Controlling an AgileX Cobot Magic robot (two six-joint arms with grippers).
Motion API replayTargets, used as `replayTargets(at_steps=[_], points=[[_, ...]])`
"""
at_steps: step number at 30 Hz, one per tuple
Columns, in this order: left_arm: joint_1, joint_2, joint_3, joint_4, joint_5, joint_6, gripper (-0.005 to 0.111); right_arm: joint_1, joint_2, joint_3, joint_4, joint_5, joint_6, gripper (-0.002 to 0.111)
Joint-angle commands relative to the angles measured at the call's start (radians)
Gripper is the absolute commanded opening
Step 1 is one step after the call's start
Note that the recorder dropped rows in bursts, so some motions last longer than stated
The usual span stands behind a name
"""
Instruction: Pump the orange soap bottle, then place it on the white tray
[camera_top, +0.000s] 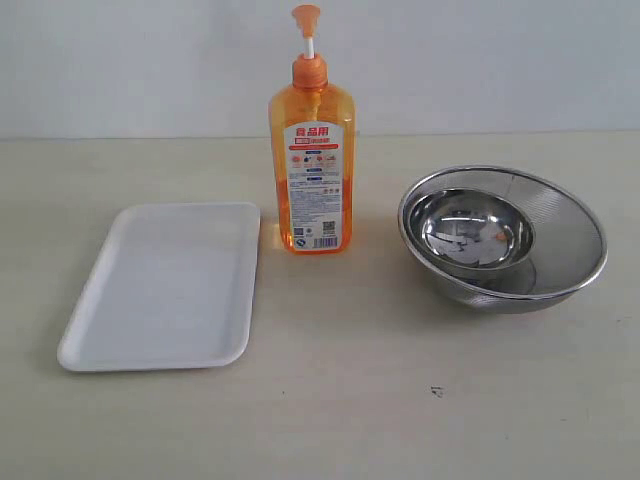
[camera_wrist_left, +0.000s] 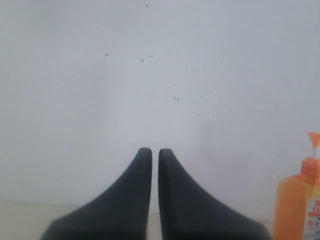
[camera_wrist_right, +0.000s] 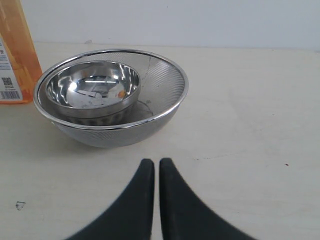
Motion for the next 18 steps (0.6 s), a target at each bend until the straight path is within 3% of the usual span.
replayTargets(at_steps=[1,11,18], points=[[0.002,-0.004,-0.033,0.042,-0.034,0.006,0.005,-0.002,-0.005,-0.001,-0.001,-0.004,0.0,0.001],[0.002,0.068,-0.191,0.042,-0.014,0.048,0.005,-0.002,-0.005,-0.001,-0.001,-0.004,0.0,0.001],[0.002,0.237,-0.36,0.04,0.232,0.03,0.005,-0.002,-0.005,-0.001,-0.001,-0.004,0.0,0.001]])
